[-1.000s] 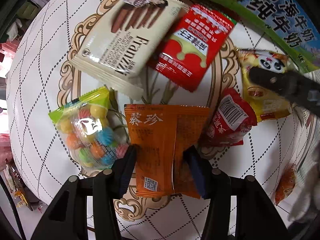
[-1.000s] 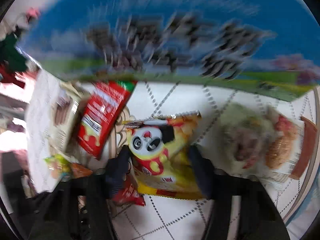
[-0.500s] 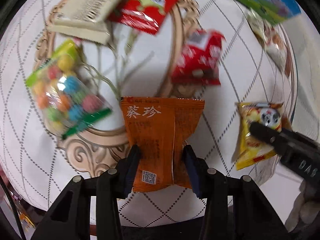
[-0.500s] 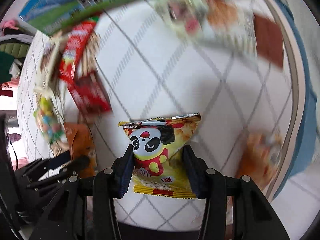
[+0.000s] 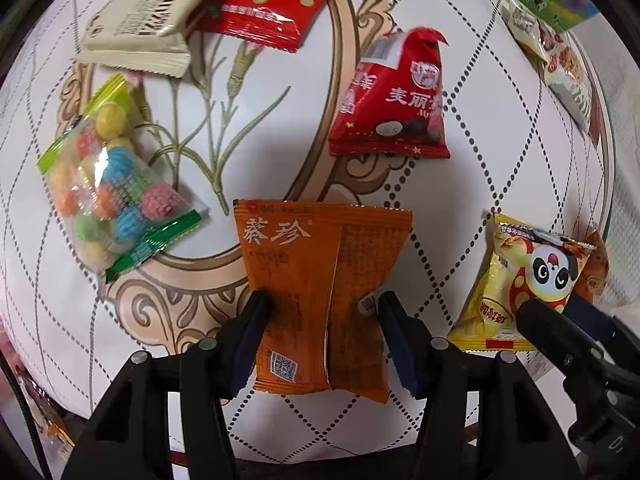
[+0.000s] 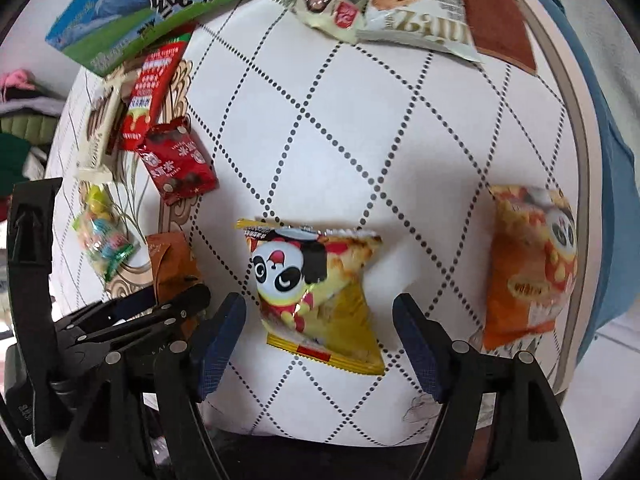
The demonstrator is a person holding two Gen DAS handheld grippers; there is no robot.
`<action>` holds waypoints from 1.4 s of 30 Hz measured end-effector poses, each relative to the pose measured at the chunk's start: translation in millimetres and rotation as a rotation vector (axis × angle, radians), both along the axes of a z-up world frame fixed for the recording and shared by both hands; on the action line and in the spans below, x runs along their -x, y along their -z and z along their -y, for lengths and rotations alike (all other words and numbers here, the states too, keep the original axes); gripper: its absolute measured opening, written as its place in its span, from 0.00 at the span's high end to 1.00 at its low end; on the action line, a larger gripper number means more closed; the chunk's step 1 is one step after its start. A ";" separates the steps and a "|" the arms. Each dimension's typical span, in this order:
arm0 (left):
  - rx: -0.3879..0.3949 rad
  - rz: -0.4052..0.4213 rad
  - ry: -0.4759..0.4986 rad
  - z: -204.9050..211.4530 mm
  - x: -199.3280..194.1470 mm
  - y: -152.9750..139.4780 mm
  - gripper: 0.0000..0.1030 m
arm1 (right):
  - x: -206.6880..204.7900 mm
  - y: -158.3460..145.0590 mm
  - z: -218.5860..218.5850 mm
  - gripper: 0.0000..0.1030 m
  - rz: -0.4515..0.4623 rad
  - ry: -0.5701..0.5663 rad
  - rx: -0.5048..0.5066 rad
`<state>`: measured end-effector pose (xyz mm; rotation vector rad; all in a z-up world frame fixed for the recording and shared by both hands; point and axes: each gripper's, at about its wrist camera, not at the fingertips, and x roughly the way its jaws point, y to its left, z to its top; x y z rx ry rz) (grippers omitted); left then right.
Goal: Organize snacks
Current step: 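Grasp the panda-print bag with right gripper while left gripper grasps orange packet, then carry both packets into the cardboard box and release them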
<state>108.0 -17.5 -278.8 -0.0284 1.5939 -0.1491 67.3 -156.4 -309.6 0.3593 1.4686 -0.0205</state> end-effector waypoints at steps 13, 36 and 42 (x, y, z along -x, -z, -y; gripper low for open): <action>-0.051 0.019 -0.025 1.0 6.3 -3.0 0.55 | -22.8 22.9 -19.0 0.48 0.058 -0.071 0.061; 0.130 0.108 0.004 22.5 -33.9 -124.6 0.77 | -66.2 -112.7 52.3 0.53 0.285 -0.050 -0.160; 0.049 -0.064 0.041 19.2 -46.1 -63.7 0.61 | -86.7 -107.6 54.9 0.52 0.288 -0.052 -0.148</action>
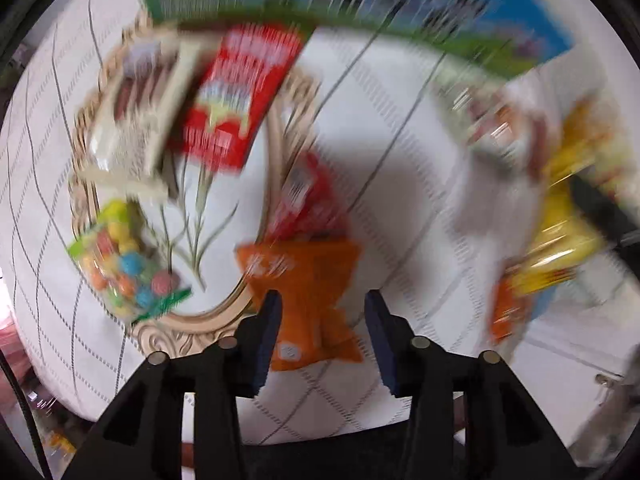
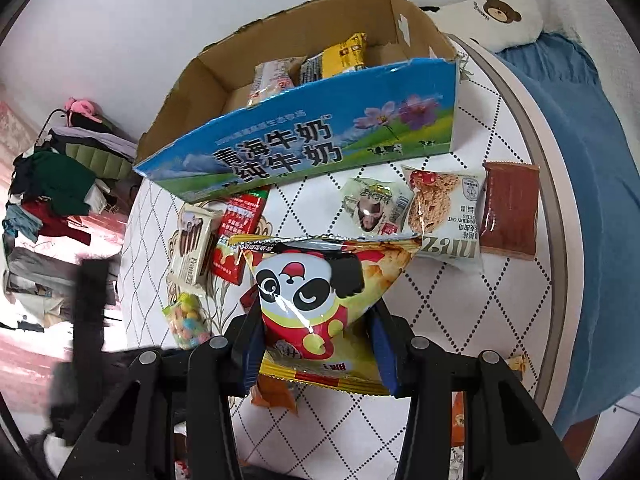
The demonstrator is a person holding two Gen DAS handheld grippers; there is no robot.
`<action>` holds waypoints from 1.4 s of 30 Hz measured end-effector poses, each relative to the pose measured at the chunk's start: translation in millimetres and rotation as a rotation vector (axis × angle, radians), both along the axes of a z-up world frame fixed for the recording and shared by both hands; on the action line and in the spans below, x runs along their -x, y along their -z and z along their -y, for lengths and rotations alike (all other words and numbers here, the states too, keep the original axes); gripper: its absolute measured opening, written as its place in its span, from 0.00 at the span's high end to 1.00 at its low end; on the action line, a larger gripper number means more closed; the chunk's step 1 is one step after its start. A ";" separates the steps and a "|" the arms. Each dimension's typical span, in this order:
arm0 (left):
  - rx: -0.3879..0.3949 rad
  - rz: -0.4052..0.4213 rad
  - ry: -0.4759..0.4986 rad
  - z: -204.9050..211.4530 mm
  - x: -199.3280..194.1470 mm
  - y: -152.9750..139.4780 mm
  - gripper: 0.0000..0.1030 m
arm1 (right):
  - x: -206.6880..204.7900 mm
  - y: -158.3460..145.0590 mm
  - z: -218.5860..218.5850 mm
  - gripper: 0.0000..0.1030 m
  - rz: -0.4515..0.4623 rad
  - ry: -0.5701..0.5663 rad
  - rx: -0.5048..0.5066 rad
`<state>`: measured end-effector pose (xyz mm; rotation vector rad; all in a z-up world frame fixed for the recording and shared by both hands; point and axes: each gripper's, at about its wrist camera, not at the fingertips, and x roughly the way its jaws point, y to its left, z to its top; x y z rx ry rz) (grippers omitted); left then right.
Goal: Organize snacks
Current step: 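Carry both packets into the cardboard box and release them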
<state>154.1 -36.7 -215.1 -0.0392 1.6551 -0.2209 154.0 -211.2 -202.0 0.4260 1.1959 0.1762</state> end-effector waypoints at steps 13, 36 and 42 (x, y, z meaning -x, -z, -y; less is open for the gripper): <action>-0.022 -0.029 -0.071 -9.0 13.6 59.4 0.55 | 6.9 50.2 2.1 0.52 -0.118 0.008 -0.016; 0.139 0.374 -0.124 -6.1 -214.9 -146.1 0.57 | -188.9 -78.3 33.7 0.53 0.125 -0.039 0.113; 0.038 0.296 -0.163 -18.6 -291.0 -109.3 0.55 | -283.3 -44.9 40.3 0.52 0.046 -0.050 0.197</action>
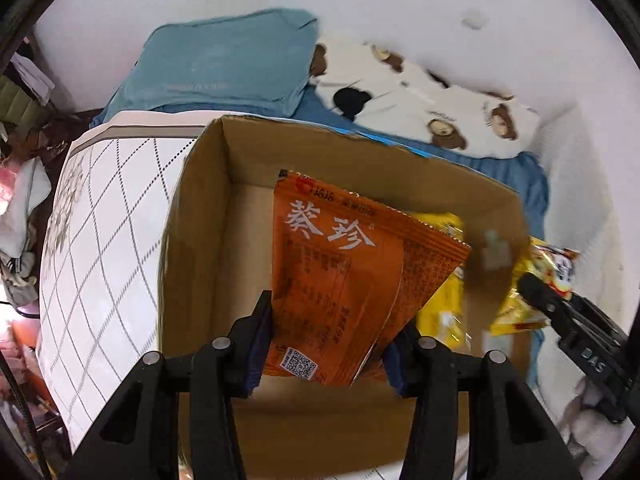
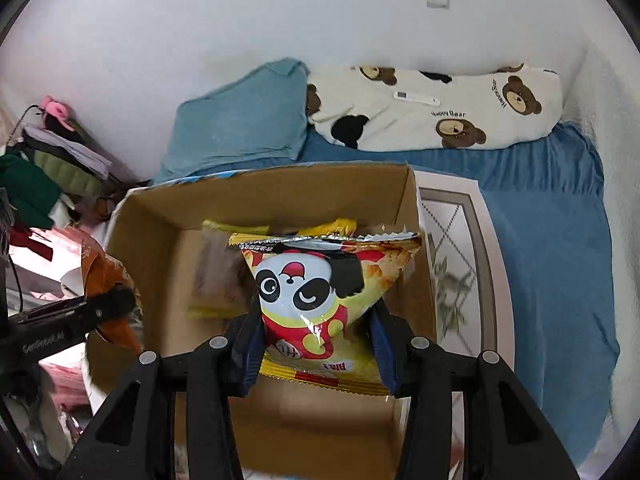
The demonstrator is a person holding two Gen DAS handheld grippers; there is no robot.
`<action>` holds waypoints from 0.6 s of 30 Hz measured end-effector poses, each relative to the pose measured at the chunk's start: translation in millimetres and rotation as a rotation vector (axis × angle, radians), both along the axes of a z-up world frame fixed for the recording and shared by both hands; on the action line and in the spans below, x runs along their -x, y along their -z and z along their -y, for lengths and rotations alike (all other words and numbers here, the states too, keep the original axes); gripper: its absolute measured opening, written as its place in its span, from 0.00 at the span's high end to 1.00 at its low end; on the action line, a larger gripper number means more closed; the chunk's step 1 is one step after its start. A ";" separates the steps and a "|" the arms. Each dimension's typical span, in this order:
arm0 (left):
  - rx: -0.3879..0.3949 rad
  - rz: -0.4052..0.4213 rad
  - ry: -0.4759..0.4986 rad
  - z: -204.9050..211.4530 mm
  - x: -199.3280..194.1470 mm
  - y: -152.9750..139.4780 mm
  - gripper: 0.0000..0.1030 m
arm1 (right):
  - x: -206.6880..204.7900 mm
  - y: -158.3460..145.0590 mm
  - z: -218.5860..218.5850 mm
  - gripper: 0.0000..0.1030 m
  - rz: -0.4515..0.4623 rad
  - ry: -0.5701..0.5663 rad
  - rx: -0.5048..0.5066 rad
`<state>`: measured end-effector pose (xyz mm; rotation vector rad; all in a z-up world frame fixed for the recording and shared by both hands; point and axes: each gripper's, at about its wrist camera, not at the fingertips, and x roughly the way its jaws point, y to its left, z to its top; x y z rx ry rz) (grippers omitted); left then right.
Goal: Organize snacks
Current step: 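Carry both packets into the cardboard box and release them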
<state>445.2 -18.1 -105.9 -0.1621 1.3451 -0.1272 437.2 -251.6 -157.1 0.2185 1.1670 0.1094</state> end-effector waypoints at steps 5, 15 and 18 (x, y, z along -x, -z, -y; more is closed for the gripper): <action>-0.065 -0.019 0.005 0.1 -37.0 15.1 0.18 | -48.7 34.6 3.2 0.02 -0.107 0.001 0.031; -0.073 0.000 0.032 10.7 -31.9 21.3 0.04 | -33.4 53.9 -6.1 0.00 -0.153 0.014 0.003; -0.086 -0.005 0.032 11.3 -22.3 25.0 0.04 | -23.4 54.4 -9.9 0.00 -0.160 0.027 -0.002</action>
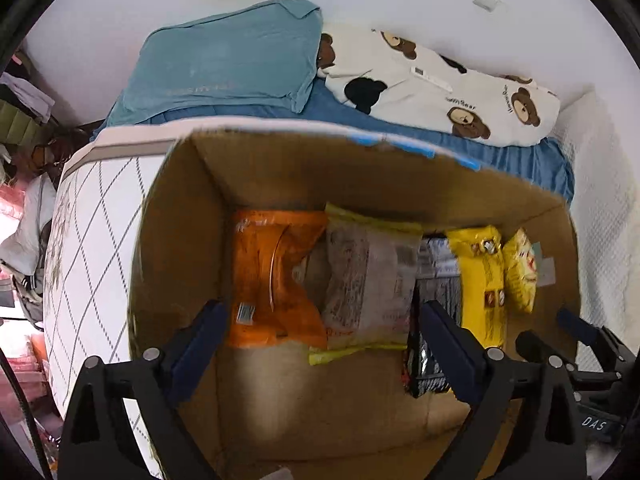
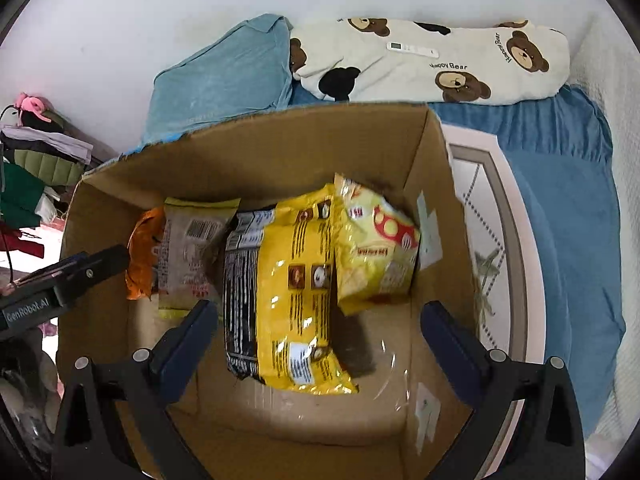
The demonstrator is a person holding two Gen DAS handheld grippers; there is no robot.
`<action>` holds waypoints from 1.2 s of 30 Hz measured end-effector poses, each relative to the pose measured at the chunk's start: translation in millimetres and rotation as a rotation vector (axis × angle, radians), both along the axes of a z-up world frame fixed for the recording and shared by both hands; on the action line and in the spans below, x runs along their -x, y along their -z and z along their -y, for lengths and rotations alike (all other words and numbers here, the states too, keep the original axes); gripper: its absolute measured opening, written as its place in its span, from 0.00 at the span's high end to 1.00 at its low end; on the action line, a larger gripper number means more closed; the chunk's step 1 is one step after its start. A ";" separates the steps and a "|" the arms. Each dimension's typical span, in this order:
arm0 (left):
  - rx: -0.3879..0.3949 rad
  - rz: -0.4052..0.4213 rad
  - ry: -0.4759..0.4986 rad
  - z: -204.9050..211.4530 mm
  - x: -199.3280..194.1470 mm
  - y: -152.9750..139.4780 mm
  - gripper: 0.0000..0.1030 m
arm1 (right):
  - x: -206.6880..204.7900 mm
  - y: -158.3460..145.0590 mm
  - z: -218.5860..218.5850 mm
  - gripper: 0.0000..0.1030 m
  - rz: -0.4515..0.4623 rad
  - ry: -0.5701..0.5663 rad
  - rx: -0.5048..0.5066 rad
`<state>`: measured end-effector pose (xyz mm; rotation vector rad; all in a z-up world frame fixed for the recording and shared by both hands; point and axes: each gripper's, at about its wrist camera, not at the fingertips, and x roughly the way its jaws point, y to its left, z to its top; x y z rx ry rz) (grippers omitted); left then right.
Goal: Organize snacks
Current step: 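Carry both packets into the cardboard box and release them, then move both open grippers back over the remaining snacks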
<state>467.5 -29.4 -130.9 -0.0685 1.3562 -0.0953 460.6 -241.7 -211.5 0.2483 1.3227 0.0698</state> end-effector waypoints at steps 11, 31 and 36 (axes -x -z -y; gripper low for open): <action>-0.006 0.063 0.007 -0.2 45.8 -12.4 0.04 | 34.8 -9.1 -8.4 0.00 0.023 0.007 0.028; -0.015 0.344 0.036 -3.7 160.2 -84.8 0.04 | 151.5 -93.4 -34.5 0.00 0.287 -0.007 0.109; 0.011 0.358 0.040 -7.0 186.5 -94.8 0.04 | 181.0 -114.4 -35.2 0.00 0.334 0.009 0.076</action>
